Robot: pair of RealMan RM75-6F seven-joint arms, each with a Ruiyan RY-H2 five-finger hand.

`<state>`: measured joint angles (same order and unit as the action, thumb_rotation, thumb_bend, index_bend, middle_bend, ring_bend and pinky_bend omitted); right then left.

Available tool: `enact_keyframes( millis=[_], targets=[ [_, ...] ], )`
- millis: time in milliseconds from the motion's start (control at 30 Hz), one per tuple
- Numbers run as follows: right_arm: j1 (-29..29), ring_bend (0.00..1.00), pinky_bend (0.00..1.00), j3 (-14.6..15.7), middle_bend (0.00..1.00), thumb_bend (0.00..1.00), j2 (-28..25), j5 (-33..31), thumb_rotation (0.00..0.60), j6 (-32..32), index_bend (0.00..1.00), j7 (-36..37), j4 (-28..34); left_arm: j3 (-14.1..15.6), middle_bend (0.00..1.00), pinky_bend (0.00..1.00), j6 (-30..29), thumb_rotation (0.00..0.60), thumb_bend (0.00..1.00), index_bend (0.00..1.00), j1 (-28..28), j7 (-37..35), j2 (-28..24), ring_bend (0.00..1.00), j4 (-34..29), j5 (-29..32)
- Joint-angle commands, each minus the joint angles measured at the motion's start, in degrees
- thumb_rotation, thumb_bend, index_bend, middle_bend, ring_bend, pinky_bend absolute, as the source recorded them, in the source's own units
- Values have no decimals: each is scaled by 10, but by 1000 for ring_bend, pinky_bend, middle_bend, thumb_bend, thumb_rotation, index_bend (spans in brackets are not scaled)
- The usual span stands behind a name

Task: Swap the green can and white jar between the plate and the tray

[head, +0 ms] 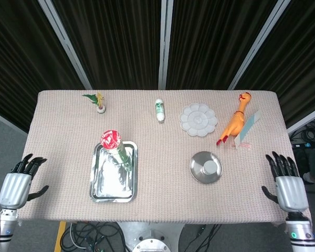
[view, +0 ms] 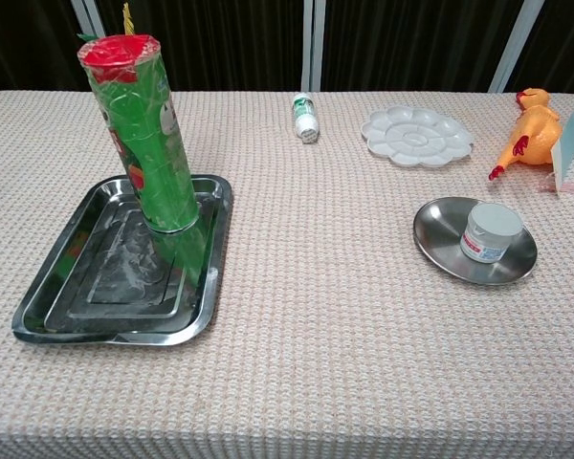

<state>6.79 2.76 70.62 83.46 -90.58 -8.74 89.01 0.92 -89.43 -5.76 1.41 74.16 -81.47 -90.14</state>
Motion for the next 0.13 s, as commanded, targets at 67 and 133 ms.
enact_keyframes(
  millis=[67,133],
  targets=[
    [-31,0,0,8,0,135,-12,-15,600,2,0,63,-30,-2,177,233,-7,600,118,200,11,2,3,82,5,10],
    [-32,0,0,7,0,135,-11,-13,600,7,0,68,-37,-3,177,233,-6,600,118,200,13,-1,5,82,7,14]
  ],
)
